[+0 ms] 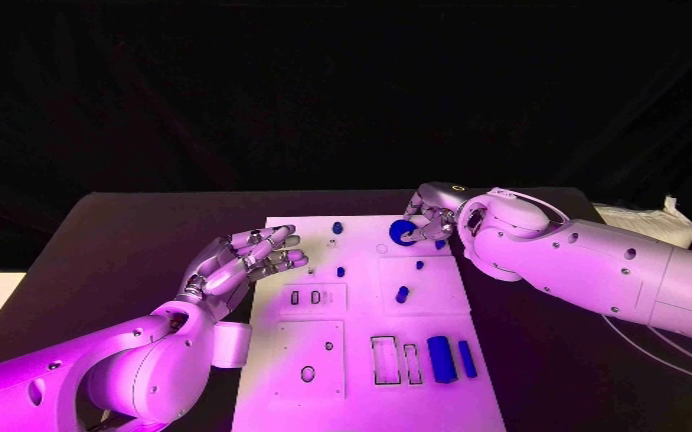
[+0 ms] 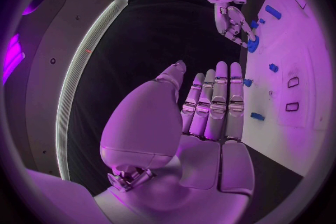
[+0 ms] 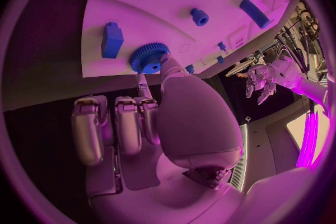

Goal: Assemble the parts on the task board

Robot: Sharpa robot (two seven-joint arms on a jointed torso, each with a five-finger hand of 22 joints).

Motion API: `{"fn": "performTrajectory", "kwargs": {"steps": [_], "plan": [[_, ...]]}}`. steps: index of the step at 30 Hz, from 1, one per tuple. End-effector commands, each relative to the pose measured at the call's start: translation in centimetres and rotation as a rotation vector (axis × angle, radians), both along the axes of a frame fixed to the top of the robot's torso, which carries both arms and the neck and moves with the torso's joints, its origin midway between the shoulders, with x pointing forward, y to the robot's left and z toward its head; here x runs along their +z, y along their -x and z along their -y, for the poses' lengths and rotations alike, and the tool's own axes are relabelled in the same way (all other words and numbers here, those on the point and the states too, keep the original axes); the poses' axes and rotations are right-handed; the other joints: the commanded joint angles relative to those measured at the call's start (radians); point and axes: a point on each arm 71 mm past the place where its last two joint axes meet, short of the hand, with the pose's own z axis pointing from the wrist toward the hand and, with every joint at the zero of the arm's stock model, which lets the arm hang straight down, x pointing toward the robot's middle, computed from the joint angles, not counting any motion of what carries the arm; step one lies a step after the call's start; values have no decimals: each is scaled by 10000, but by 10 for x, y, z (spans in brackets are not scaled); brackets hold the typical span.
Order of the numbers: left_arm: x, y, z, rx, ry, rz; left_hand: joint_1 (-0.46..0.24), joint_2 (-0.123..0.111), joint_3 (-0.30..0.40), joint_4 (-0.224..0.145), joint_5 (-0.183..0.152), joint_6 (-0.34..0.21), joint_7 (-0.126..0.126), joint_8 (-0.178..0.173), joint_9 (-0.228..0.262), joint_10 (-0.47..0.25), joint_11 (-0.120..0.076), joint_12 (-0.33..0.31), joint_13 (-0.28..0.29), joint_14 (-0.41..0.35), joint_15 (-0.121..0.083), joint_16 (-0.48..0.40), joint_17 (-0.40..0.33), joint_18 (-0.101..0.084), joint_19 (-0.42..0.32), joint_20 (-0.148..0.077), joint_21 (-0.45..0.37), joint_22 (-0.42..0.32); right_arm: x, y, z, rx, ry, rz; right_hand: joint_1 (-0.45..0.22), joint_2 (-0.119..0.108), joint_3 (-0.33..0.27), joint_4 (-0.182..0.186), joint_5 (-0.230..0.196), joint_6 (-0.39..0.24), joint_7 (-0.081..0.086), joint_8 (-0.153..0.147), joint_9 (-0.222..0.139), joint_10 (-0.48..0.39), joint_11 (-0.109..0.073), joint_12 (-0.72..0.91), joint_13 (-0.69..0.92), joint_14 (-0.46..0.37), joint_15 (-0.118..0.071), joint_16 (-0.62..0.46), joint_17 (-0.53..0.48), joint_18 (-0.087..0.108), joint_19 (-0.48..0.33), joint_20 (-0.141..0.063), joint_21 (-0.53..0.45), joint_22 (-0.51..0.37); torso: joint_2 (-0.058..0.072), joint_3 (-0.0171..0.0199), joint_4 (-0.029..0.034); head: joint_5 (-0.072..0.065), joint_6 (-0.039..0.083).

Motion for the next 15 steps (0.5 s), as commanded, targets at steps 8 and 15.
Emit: {"fn": "performTrajectory", "kwargs": {"steps": [8,15], "plan": [[1,1,2,-214,146,51,-19,74,17,-64,-26,-18,27,-62,-9,-51,-1,-26,-11,-9,80,-42,12,125,17,85,-39,-12,-3,0,-2,172,347,-278,501,425,402,-467,-280,435,-47,200,63,1055,5,34,2626,1044,-14,186,2631,-264,970,20,188,2476,-1,-3,3,-4,-24],[1,1,2,-218,144,44,-19,74,17,-64,-26,-18,27,-62,-9,-51,-1,-26,-11,-9,80,-42,12,125,17,85,-39,-12,0,1,-8,468,333,269,1019,809,959,-1016,-425,936,-220,359,148,1055,-131,34,2626,1044,-140,186,2631,-299,1047,-88,255,2632,2,1,11,-10,-38]]}}
